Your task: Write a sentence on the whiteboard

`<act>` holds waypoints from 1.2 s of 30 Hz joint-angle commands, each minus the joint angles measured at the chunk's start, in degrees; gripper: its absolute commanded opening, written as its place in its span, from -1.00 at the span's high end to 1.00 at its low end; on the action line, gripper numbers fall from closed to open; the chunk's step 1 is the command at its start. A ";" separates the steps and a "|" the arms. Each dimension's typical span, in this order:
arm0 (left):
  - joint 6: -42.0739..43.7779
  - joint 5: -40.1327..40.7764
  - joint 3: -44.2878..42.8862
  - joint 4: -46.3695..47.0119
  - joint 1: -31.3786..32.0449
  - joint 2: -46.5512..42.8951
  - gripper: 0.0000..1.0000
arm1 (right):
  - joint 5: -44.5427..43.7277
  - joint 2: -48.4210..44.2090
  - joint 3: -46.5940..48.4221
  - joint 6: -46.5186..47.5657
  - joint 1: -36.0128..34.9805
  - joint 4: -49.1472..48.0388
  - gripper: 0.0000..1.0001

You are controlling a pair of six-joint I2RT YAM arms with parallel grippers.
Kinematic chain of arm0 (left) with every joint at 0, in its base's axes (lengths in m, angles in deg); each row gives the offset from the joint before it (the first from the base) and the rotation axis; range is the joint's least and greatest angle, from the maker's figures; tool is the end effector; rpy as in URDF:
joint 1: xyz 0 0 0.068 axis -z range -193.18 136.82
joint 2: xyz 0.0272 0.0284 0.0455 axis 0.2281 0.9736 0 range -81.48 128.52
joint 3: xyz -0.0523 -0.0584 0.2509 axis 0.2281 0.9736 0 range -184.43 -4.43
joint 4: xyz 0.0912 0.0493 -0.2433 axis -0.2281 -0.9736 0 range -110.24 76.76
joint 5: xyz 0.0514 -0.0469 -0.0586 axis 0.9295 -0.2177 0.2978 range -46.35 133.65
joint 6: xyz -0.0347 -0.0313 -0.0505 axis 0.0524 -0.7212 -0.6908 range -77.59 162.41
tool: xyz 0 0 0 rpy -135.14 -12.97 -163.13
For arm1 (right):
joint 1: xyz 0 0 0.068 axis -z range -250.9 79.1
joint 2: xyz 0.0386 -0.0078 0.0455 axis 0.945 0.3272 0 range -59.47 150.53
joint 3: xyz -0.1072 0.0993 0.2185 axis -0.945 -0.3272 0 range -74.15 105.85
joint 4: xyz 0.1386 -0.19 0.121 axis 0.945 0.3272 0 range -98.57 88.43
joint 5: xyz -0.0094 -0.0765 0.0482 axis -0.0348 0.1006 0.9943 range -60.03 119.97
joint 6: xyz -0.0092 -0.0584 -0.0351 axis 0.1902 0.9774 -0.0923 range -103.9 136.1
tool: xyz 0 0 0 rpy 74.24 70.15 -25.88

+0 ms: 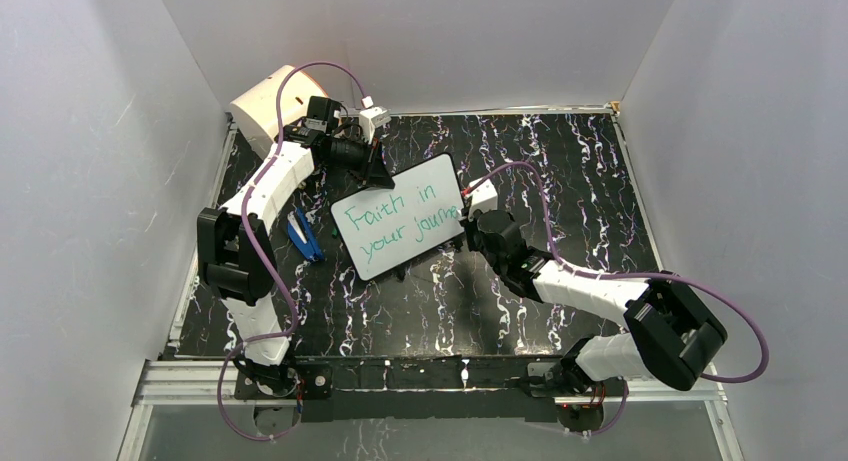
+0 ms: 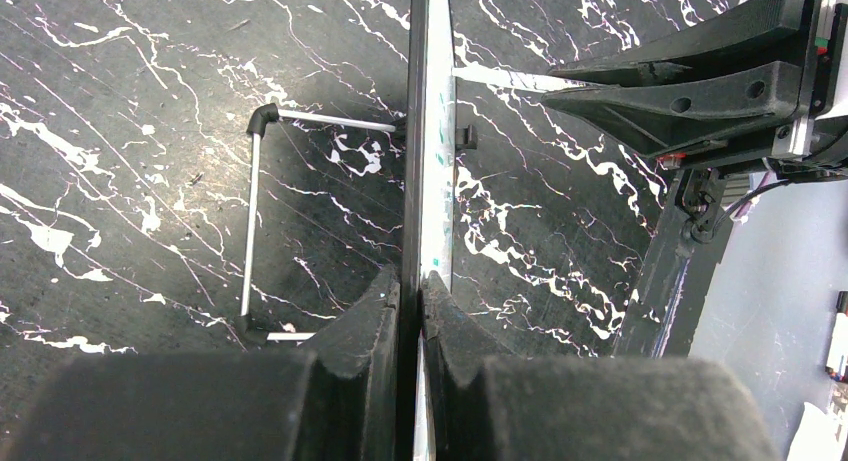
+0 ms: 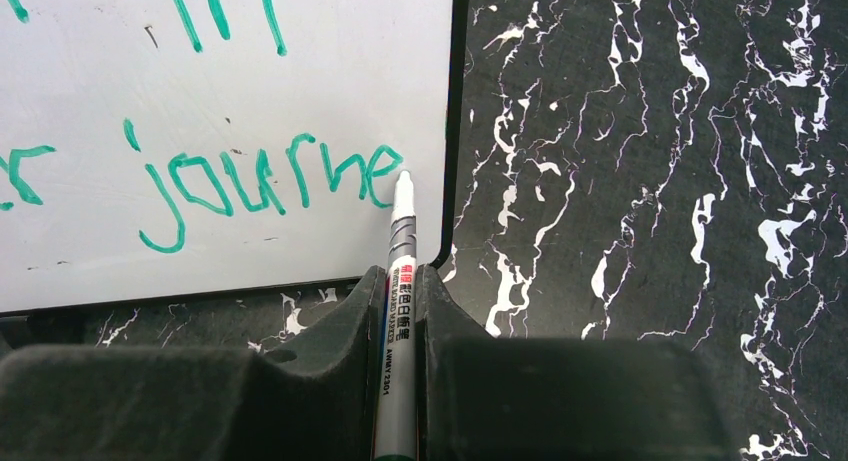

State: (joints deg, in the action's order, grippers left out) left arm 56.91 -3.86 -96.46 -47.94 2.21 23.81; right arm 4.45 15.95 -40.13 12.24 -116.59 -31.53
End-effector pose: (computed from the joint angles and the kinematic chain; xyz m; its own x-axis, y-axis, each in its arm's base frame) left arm 0.3912 -0.1503 0.2768 -0.5291 0.3211 -0.7854 0.8138 0.4542 -0.3626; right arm 0.2266 0.1978 0.2008 -0.2447 -0.1637 -0.9557 -0.3445 0.9360 -0.0721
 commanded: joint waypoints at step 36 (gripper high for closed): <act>1.80 7.20 1.29 -4.76 1.33 3.21 1.00 | -1.48 -1.85 1.74 -0.34 1.89 -0.93 1.00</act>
State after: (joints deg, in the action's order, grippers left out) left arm 56.91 -3.86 -96.54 -48.00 2.21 23.86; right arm 3.95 14.07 -40.20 11.74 -115.17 -29.48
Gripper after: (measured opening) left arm 0.075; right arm 0.199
